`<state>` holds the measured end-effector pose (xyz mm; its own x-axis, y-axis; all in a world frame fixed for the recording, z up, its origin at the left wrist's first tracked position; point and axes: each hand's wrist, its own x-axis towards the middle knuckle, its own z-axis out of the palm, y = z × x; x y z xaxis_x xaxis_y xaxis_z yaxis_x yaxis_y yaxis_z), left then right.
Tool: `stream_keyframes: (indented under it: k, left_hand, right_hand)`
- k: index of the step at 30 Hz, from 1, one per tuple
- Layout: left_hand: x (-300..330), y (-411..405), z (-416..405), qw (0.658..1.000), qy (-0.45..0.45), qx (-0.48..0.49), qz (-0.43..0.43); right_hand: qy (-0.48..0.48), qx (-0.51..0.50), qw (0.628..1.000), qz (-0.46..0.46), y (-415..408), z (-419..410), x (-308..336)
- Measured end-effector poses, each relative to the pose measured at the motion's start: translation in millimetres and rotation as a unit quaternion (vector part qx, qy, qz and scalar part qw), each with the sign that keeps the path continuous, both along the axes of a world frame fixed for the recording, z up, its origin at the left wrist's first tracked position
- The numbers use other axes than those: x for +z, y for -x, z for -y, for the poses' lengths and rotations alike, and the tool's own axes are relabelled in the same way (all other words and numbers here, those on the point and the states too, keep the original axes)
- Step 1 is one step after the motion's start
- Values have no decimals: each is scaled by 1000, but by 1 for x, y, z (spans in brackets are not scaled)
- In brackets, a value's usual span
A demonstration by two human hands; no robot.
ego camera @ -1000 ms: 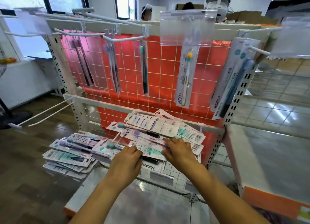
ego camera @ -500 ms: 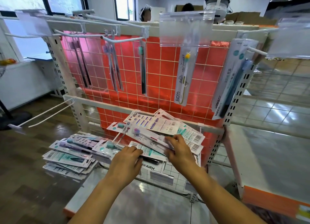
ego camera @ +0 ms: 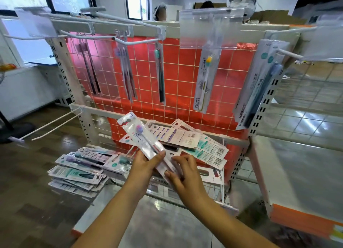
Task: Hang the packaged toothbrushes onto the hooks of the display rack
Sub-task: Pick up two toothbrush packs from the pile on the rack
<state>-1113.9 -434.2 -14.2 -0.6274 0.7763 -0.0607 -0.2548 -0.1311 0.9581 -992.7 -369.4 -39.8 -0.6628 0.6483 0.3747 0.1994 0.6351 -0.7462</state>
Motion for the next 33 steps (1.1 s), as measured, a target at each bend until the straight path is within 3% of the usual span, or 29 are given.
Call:
stream_keyframes:
  k: [6,11,13,16,23,33]
  left_hand:
    - [-1,6,2,996,-28,55,66]
    - [-2,23,14,995,24,72,65]
    - [-4,26,19,996,21,59,68]
    - [-9,31,23,996,25,50,68]
    - [-12,41,22,996,38,47,59]
    - [-14,50,20,997,41,44,55]
  right_hand:
    - [8,32,999,16,9,5,3]
    - [7,-106,994,17,31,-62,17]
    - [-16,-121,989,82,37,-87,21]
    - [-71,-65,973,208,46,-105,26]
    - [-131,16,908,398,63,-122,27]
    - [-132,1,914,383,71,-128,25]
